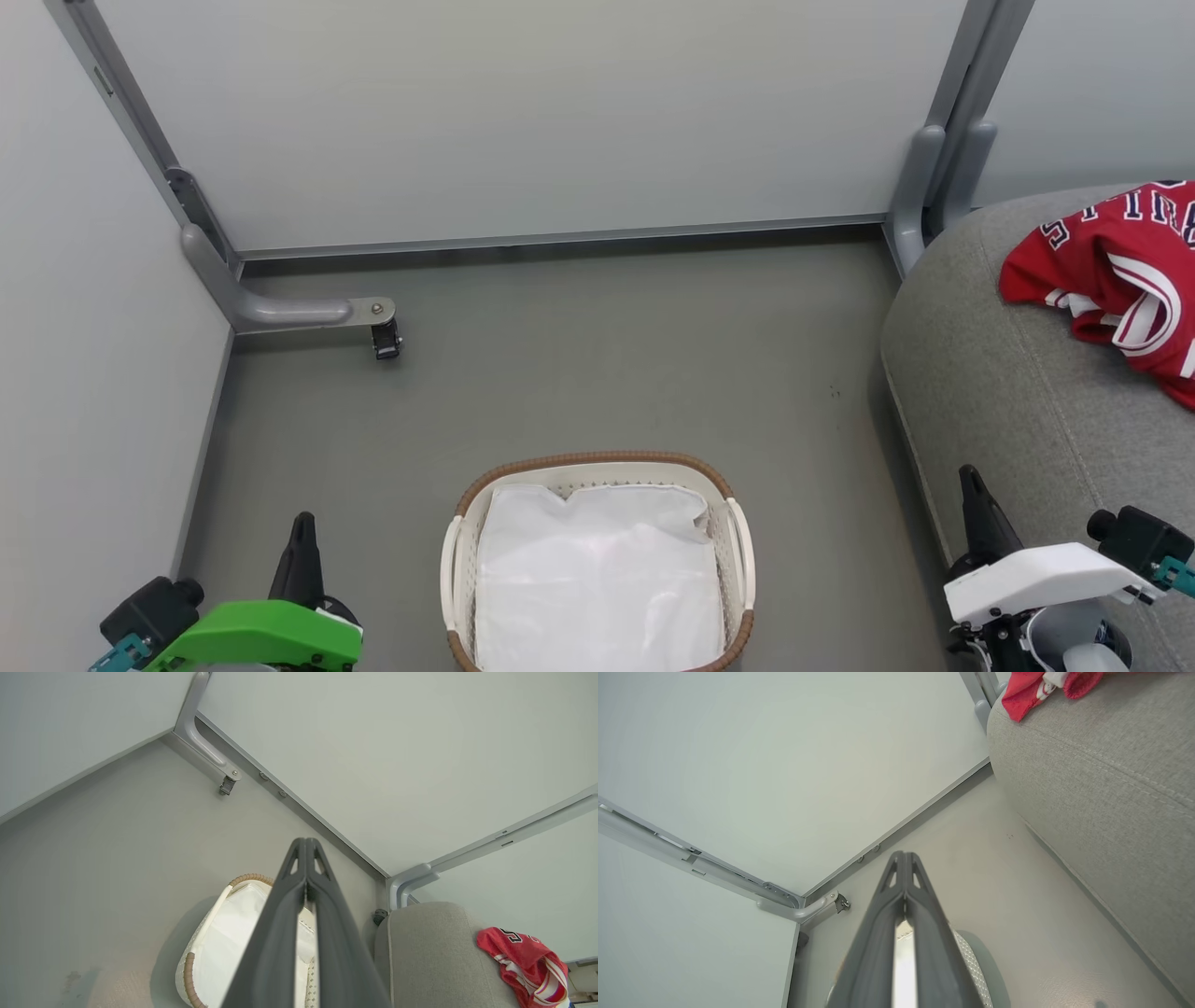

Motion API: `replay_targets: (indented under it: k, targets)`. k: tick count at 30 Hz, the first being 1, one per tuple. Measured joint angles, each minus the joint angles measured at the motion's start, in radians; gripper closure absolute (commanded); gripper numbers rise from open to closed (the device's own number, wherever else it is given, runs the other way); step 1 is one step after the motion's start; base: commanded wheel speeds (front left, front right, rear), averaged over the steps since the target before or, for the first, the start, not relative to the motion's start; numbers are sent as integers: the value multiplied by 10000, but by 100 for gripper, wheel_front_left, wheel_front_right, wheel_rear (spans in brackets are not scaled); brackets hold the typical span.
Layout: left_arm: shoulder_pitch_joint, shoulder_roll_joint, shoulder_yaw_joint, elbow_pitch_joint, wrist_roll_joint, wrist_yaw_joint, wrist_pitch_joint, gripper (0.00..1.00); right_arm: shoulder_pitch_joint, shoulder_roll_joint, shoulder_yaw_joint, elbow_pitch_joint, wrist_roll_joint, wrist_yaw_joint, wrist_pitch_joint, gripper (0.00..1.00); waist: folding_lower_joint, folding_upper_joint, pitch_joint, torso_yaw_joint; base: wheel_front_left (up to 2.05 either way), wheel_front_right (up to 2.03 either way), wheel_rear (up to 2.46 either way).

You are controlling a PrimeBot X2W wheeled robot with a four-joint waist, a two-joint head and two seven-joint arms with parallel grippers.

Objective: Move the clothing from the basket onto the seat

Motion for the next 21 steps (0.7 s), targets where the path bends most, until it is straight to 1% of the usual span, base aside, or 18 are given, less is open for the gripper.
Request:
replay_targets:
  k: [21]
  targets:
    - [-255,-159,662,-148,-2155,-316,706,100,-105,-15,-198,-244,2688,0,690,100,0,0,8,-89,0,0,0]
